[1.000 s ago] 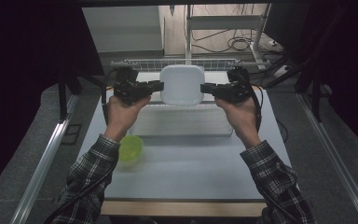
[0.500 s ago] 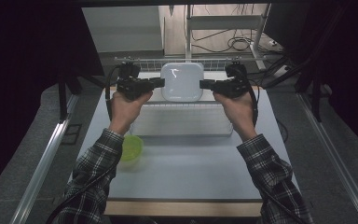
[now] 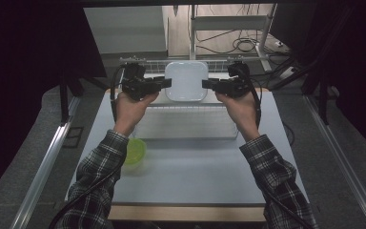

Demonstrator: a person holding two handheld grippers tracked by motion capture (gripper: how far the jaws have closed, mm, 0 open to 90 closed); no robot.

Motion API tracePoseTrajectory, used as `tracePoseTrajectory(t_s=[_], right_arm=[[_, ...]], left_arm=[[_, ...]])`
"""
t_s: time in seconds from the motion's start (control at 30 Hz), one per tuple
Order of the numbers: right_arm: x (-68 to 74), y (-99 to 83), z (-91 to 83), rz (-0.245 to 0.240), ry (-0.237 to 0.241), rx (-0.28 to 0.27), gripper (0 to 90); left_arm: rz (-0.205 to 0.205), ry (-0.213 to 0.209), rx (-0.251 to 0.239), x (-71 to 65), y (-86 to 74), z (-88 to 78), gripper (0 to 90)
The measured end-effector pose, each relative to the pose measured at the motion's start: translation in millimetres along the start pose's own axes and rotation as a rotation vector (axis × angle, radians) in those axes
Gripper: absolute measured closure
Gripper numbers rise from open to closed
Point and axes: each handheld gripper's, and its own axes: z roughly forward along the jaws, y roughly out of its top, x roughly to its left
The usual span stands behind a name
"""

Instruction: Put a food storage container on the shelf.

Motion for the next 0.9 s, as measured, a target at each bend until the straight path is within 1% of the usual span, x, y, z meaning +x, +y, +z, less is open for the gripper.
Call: tracePoseTrajectory(t_s=[0.17, 0.37, 0.47, 0.5, 0.57, 0.63, 0.7, 0.73, 0.8, 0.83, 0.9], right_arm=[[-0.8, 1.7, 4.6, -0.011, -0.016, -0.003, 64.9], [-2.0, 2.9, 8.0, -0.023, -0.028, -0.011, 61.2], [-1.6, 3.3, 9.6, -0.044, -0.05, -0.016, 60.2], [-1.7, 3.4, 10.3, -0.048, -0.052, -0.017, 60.0], [-1.9, 3.2, 11.9, -0.049, -0.054, -0.017, 59.5], [-1.8, 3.0, 13.7, -0.054, -0.063, -0.015, 59.5], [-2.4, 3.1, 14.9, -0.051, -0.064, -0.024, 58.7], [-2.9, 3.5, 15.3, -0.049, -0.064, -0.025, 58.7], [-4.0, 4.1, 16.1, -0.045, -0.063, -0.027, 58.6], [-4.6, 4.4, 16.7, -0.046, -0.064, -0.03, 58.6], [-5.3, 5.1, 17.7, -0.042, -0.069, -0.032, 57.9]], left_arm=[[0.025, 0.031, 0.012, -0.8, 2.2, 5.9, 60.3], [0.02, 0.024, 0.005, 2.1, 3.3, 8.6, 58.7], [0.016, 0.026, 0.009, 4.0, 4.4, 10.3, 57.1], [0.014, 0.029, 0.007, 4.7, 4.7, 10.9, 56.1], [0.032, 0.055, 0.01, 5.3, 5.3, 12.1, 54.0], [0.047, 0.066, 0.021, 5.7, 5.4, 14.6, 55.3], [0.046, 0.068, 0.014, 7.3, 5.8, 16.4, 55.7], [0.037, 0.065, 0.012, 7.9, 6.1, 17.1, 56.1], [0.037, 0.066, 0.009, 9.1, 6.9, 18.3, 56.8], [0.045, 0.067, 0.009, 9.9, 7.4, 18.8, 56.7], [0.037, 0.069, 0.007, 10.2, 7.9, 19.9, 56.8]])
